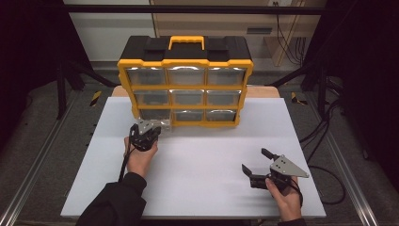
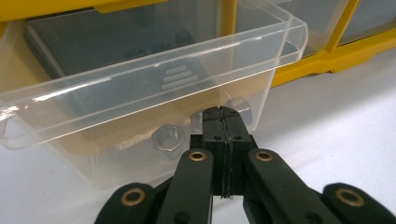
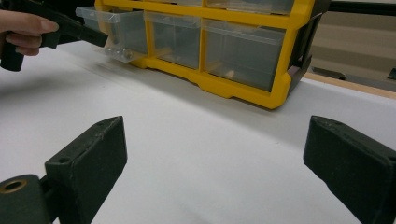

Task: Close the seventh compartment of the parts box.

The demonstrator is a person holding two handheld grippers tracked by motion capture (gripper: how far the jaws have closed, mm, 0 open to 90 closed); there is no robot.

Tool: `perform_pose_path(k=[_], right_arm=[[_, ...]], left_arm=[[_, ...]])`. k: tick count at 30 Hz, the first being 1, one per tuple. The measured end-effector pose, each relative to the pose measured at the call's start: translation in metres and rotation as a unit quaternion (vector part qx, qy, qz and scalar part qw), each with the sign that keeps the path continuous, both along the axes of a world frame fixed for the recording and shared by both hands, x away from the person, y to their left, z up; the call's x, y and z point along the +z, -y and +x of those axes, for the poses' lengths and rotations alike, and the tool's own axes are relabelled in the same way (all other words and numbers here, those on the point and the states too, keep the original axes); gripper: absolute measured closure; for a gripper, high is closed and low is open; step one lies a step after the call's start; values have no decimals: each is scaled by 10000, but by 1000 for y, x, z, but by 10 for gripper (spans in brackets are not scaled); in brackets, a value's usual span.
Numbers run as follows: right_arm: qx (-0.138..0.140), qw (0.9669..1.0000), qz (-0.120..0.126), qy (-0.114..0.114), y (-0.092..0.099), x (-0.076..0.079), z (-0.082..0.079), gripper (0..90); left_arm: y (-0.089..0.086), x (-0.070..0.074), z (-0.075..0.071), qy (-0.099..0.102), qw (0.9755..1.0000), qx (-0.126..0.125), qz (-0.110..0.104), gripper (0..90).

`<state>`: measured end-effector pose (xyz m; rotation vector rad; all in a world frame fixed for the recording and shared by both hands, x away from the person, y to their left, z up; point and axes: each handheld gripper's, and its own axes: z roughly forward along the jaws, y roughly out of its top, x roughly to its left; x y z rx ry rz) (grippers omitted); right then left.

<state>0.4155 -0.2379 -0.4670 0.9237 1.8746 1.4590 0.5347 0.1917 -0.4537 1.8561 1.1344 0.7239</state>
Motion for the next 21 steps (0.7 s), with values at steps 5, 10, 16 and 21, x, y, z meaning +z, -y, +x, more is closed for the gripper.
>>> perform_pose_path(k=[5,10,16,21], right_arm=[[2,10000,-7,2,0,0,0,61],[12,10000,-4,-1,0,0,0,61],[28,10000,-6,23,1,0,0,60],[22,10000,27,-32,1,0,0,60]], left_arm=[[0,1,3,-1,10000,3,51,898],[0,2,6,-6,10000,14,36,898],[-1,1,8,-11,10000,12,66,898],[-1,1,10,-28,9999,11,103,898]])
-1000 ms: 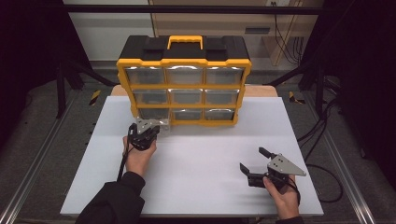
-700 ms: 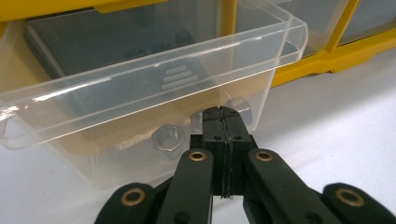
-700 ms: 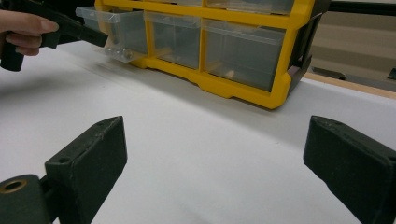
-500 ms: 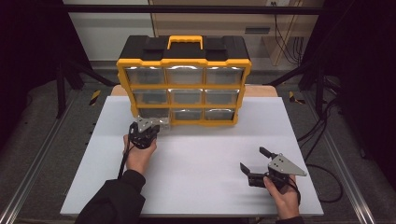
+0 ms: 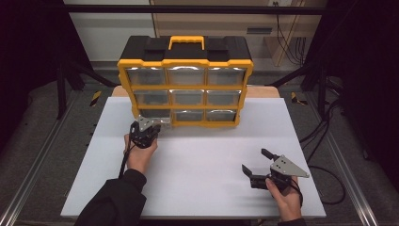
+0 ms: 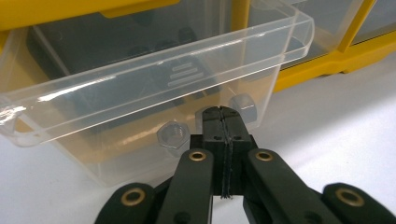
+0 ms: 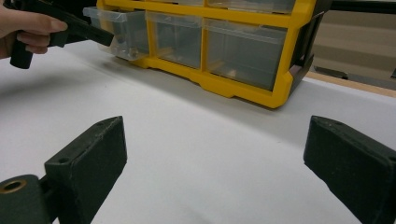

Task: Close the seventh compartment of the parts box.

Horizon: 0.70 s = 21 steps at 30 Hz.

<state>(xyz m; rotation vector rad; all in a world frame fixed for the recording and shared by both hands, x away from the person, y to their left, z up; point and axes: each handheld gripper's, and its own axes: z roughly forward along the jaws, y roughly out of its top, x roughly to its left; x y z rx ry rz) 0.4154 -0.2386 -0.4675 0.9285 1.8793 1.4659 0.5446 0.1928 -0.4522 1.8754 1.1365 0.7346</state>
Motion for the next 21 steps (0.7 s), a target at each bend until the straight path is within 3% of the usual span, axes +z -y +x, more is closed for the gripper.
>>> perform_pose_path(k=[21], right_arm=[[-26,10000,34,-23,3,0,0,56]], left_arm=[[1,-1,17,-50,9999,76,100,898]])
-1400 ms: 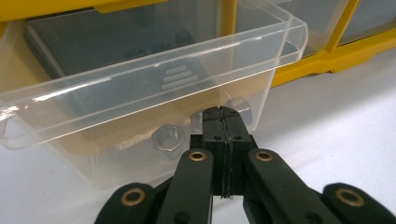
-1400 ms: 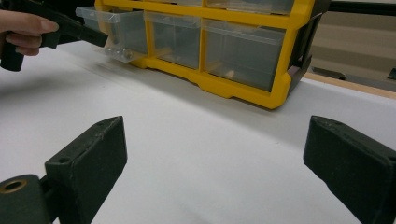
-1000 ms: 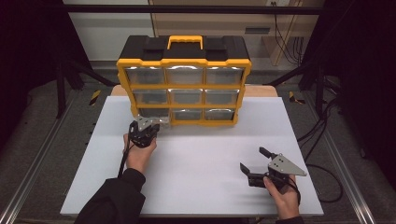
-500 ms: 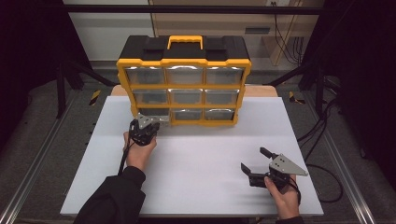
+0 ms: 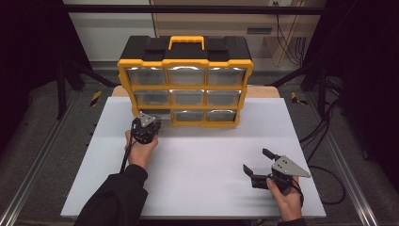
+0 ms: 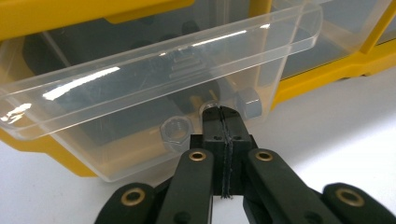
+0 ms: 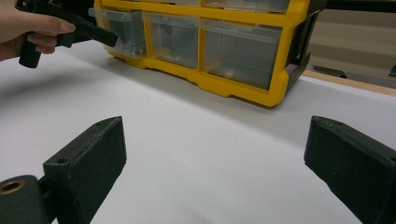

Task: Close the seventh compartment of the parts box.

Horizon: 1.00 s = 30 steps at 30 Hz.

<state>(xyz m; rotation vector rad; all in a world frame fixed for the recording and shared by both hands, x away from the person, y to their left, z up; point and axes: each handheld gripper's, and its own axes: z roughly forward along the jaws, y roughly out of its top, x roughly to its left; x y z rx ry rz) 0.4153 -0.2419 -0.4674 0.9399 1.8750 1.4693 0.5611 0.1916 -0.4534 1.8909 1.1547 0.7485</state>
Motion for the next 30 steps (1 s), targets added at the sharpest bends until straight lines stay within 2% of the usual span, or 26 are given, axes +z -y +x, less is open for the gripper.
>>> perform_pose_path(k=[10,14,15,21,30], right_arm=[[-15,10000,13,-2,1,0,1,54],[-19,10000,20,-18,1,0,0,54],[-14,10000,18,-24,1,-1,0,54],[-12,10000,20,-29,1,-1,1,54],[-10,10000,29,-32,2,-1,1,54]], left_arm=[[-1,-1,6,15,10000,29,16,898],[-1,0,8,-4,10000,16,86,898],[0,-1,9,35,10000,55,13,898],[1,-1,13,33,9999,93,-40,898],[0,0,18,23,10000,93,27,898]])
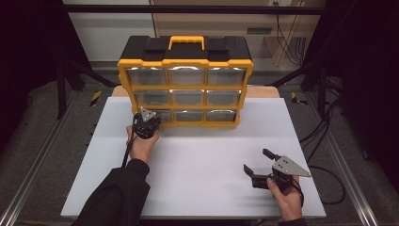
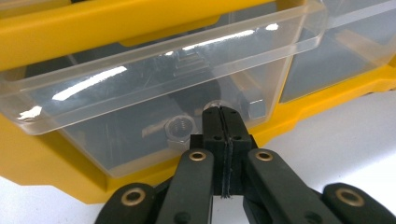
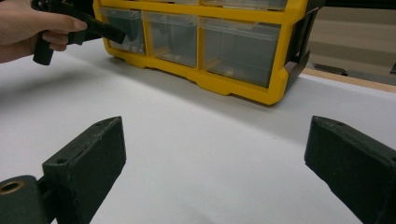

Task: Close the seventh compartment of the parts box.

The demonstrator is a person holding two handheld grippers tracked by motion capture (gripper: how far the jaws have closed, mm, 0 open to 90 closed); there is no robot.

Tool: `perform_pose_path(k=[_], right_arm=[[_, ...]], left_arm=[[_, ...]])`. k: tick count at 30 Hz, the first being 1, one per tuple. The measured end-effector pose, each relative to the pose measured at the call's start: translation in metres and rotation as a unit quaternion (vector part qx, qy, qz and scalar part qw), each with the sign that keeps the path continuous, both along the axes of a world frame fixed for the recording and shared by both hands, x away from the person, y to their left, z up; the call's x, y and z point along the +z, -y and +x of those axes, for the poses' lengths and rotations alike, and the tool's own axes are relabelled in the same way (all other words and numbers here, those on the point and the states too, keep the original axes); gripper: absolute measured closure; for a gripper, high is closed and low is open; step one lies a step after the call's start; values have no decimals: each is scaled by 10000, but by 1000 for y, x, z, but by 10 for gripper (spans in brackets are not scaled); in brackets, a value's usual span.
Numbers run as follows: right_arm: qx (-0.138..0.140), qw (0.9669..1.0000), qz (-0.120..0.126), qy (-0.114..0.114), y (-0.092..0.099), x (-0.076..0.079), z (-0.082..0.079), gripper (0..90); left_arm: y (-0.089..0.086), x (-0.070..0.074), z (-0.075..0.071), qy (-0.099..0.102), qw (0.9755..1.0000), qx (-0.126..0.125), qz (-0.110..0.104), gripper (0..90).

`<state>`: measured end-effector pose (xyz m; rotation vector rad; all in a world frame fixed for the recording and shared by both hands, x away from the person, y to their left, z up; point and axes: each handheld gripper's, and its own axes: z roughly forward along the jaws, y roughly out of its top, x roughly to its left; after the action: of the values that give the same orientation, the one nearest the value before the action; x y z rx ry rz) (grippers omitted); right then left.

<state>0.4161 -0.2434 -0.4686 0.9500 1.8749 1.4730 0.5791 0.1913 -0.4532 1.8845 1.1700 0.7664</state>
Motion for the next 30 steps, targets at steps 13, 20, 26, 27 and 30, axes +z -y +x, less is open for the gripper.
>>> perform_pose_path(k=[13,20,26,27,30], right_arm=[[10,10000,-1,6,0,0,0,54],[14,10000,-1,-6,0,0,0,54],[-1,10000,-10,-23,0,0,0,54],[-6,10000,-5,-26,0,0,0,54],[-12,10000,-6,-28,0,0,0,54]], left_arm=[[1,0,4,35,10000,39,-27,898],[1,0,5,51,10000,47,-46,898],[1,0,5,51,10000,56,-50,899],[1,0,5,56,10000,56,-50,898],[1,0,6,62,9999,59,-58,898]])
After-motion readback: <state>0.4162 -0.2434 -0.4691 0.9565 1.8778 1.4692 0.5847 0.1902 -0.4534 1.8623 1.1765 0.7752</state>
